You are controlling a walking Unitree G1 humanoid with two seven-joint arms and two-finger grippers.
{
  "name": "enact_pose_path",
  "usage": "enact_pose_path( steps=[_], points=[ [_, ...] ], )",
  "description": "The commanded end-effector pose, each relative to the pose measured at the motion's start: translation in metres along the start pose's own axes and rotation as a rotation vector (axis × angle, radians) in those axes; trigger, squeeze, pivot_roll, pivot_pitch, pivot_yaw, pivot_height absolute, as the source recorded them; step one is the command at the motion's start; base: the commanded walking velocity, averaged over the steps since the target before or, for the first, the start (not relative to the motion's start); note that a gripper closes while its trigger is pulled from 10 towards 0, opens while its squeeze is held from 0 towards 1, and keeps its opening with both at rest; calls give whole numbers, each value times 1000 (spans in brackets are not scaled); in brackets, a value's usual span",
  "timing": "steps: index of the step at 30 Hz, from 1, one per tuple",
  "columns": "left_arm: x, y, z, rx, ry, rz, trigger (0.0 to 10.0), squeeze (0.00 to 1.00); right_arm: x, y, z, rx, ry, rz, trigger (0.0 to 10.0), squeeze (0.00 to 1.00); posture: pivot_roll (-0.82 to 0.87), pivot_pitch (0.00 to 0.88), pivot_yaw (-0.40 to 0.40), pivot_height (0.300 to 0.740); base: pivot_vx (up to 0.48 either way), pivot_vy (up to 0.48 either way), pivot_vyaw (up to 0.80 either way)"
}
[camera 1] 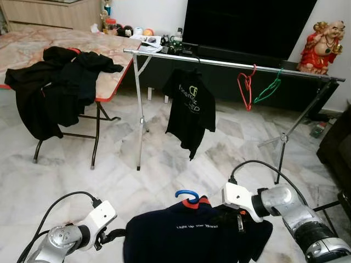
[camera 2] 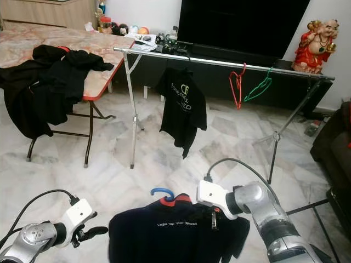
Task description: Hang hanger
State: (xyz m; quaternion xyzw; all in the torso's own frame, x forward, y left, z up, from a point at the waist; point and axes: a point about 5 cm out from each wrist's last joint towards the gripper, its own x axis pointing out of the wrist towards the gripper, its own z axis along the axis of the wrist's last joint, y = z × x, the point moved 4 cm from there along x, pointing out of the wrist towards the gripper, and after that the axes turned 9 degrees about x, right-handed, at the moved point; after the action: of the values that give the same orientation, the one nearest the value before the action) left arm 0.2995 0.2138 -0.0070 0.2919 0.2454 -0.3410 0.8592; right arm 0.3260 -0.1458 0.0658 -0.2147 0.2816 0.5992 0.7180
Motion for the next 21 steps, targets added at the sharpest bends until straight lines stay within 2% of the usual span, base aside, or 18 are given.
enact_pose_path(
  steps=[1, 4, 6, 7, 10, 14, 21],
  points=[
    [3, -3, 0, -28, 5, -14, 10000, 0, -12, -6, 12, -45, -24, -10, 10000, 0, 218, 0, -163, 740, 0, 0, 0],
    [5, 0, -5, -66, 29, 41, 10000, 0, -16, -5, 20, -74, -43, 7, 10000, 0, 207, 0, -168, 740, 0, 0, 0],
    [5, 0, -5, -66, 29, 41, 10000, 0, -16, -5, 20, -74, -43, 7, 10000, 0, 207, 0, -168, 740, 0, 0, 0],
    [6, 0, -6, -99, 28, 63, 10000, 0, -19, -6, 25, -83, -57, 13, 10000, 0, 200, 0, -170, 740, 0, 0, 0],
    [9, -2, -9, -145, 41, 67, 10000, 0, -26, -7, 29, -100, -63, 11, 10000, 0, 197, 0, -175, 740, 0, 0, 0],
    [10, -4, -14, -154, 75, 79, 10000, 0, -29, -9, 31, -110, -58, 2, 10000, 0, 187, 0, -174, 740, 0, 0, 0],
    [13, -8, -14, -227, 57, 99, 10000, 0, -34, -10, 40, -130, -78, -3, 10000, 0, 176, 0, -184, 740, 0, 0, 0]
  ],
)
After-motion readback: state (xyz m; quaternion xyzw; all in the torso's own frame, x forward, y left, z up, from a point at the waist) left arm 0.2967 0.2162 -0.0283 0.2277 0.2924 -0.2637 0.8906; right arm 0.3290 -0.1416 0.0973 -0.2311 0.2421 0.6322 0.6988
